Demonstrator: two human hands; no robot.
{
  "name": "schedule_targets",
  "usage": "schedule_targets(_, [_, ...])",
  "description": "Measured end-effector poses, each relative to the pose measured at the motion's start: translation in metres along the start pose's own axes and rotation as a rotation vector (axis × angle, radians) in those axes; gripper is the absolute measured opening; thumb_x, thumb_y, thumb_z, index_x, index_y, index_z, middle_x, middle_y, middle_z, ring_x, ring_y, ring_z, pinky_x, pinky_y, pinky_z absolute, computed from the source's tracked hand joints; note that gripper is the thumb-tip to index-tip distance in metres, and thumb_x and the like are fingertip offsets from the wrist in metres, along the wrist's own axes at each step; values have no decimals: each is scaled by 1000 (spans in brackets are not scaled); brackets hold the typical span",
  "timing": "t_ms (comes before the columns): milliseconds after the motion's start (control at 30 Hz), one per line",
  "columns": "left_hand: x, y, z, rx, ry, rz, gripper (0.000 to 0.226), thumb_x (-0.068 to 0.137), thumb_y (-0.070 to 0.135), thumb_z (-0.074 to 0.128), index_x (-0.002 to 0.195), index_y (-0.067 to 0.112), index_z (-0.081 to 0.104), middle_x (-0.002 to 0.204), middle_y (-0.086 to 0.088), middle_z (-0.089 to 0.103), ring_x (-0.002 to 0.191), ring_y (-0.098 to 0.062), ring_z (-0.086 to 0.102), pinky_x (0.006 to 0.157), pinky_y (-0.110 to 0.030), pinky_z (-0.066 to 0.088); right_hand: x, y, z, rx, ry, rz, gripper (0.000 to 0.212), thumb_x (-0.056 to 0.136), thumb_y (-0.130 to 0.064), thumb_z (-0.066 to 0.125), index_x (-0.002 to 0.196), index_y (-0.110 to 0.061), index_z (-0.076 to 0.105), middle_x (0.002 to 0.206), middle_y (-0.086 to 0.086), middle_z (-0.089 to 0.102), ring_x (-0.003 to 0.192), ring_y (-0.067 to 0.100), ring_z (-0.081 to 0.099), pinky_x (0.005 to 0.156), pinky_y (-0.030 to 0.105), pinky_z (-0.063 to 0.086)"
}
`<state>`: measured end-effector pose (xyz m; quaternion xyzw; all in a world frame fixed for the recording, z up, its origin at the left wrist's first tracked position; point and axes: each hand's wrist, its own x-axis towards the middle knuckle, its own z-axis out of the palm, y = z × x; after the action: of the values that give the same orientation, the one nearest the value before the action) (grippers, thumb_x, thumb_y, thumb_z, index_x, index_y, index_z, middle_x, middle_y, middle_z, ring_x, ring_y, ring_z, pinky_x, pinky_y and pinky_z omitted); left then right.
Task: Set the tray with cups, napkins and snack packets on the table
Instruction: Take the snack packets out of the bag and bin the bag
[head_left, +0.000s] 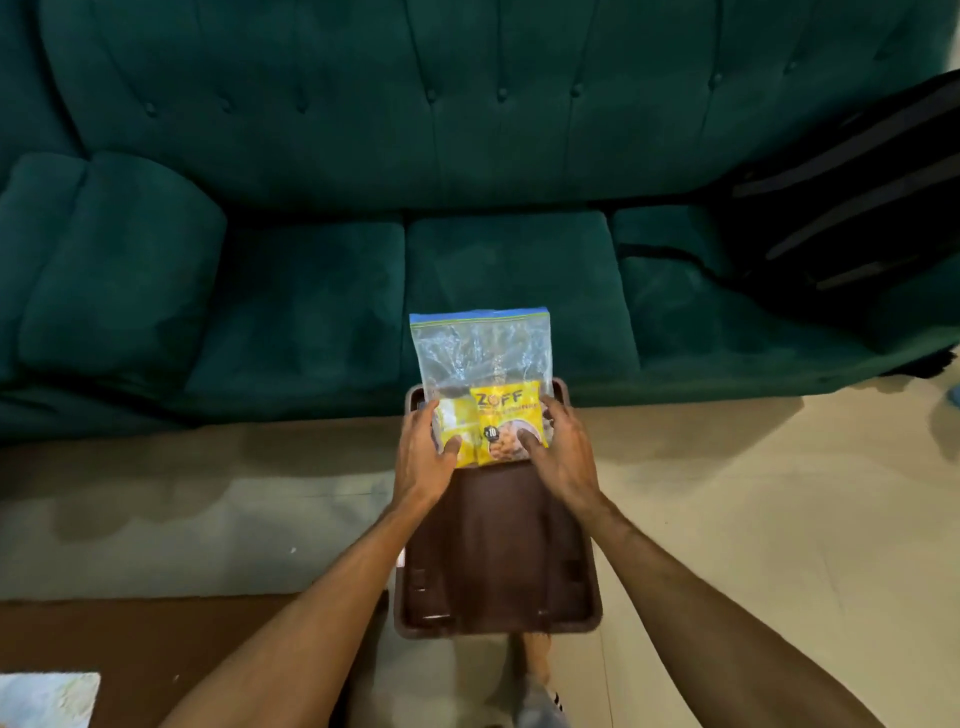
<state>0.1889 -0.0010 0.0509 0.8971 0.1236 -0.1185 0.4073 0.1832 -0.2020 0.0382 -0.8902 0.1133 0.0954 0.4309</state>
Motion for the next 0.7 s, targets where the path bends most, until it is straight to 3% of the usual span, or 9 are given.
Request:
schedule_targets(67, [33,-15,20,-25,36,-52,72,89,19,74,151,15,38,149,-13,40,131,-32,52,109,-47,45,33,20,14,13,-17,31,81,88,-34,73,153,-12,31,166,7,19,148,24,28,115,24,24])
schedule_targets(133, [56,-25,35,-49,74,-110,76,90,25,73,153,17,31,154,-10,34,137,-28,45,112,-45,42,54,33,26,29,-43,70,90,88,-37,74,156,-9,21,165,10,15,150,25,21,111,21,17])
schedule_targets(233, [78,-36,61,-101,73,-218,83,90,25,73,156,13,25,160,-8,31,145,-25,37,118,-39,34,71,45,43,35,-59,93,93,88,-39,72,157,-8,17,164,12,15,149,27,22,114,25,21])
schedule_targets(300, [84,-42,75,-240,73,-307,83,86,20,78,153,11,30,154,-6,43,142,-25,43,116,-40,37,73,44,49,33,-62,139,97,86,-37,75,157,-8,15,162,14,22,148,29,26,117,34,26])
schedule_targets(367, [83,-44,79,-336,99,-383,79,80,15,82,146,11,39,146,-6,53,133,-26,53,110,-43,44,76,45,53,134,-40,230,95,77,-30,84,152,-12,26,149,11,45,137,29,45,111,38,39])
schedule_targets(433, [78,-48,75,-392,107,-398,72,78,12,83,141,11,48,139,-8,60,125,-25,59,107,-46,48,75,44,52,316,-27,362,88,62,-21,93,134,-20,42,122,0,65,112,25,65,97,42,52])
schedule_targets(533, [49,-41,50,-489,111,-381,66,72,13,85,132,12,55,124,-7,69,114,-23,66,99,-48,55,58,37,45,578,-62,459,72,53,-3,94,113,-16,56,104,5,76,91,23,75,86,47,60])
schedule_targets(700, [-35,-28,-11,-583,175,-312,50,82,-5,76,124,9,53,105,-3,70,92,-6,66,74,-21,58,-13,-12,29,672,-156,358,57,58,8,89,103,-16,65,97,5,77,88,24,75,78,41,61])
